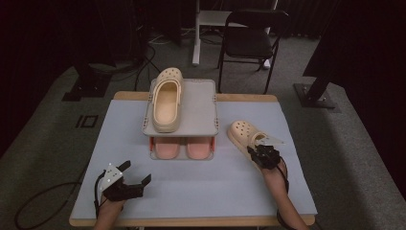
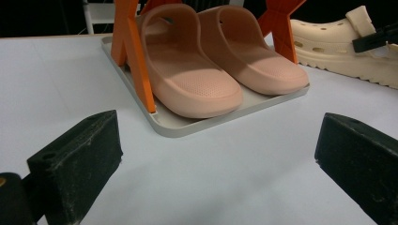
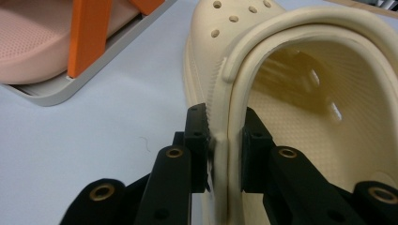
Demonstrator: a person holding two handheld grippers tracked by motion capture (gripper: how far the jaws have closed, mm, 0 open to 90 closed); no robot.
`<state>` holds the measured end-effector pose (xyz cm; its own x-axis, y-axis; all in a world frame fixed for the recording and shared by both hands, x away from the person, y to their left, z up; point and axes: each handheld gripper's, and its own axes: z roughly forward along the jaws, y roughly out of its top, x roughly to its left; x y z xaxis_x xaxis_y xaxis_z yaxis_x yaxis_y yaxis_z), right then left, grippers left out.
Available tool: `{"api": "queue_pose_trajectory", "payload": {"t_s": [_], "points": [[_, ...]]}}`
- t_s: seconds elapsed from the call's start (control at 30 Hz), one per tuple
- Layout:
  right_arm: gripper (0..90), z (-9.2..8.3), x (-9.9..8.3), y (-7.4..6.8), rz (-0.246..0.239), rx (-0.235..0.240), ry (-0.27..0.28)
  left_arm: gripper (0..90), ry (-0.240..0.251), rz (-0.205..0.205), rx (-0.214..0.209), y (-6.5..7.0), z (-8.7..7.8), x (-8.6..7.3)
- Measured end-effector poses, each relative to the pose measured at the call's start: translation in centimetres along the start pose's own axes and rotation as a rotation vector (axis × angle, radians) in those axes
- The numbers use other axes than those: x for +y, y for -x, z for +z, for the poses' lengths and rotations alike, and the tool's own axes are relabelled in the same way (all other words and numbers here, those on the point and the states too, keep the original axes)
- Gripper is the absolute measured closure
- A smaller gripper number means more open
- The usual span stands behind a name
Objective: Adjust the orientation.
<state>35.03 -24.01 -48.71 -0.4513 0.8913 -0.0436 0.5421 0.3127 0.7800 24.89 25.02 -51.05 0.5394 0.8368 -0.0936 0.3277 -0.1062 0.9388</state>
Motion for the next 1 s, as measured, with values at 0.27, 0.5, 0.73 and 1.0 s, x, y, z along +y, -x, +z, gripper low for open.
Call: {"api": "queue_pose_trajectory", "payload": {"t_s": [0.27,0.5,0.73,1.0], "points": [[62.1,-1.0,0.0,0.3,0.009,0.058,0.032,1.0,-0.001,-0.002,0.002,-0.1,0.0,-0.1],[55.9,-2.9,0.2,1.0,0.008,0.081,0.085,1.0,0.000,0.004,0.001,0.1,0.0,0.0],[51.9,-4.1,-0.1,3.6,0.073,0.020,0.128,1.0,-0.003,-0.001,0.002,-0.1,0.0,-0.1],[50.5,-3.4,-0.6,6.0,0.099,-0.025,0.096,1.0,-0.007,0.004,-0.002,0.0,0.2,0.0]]}}
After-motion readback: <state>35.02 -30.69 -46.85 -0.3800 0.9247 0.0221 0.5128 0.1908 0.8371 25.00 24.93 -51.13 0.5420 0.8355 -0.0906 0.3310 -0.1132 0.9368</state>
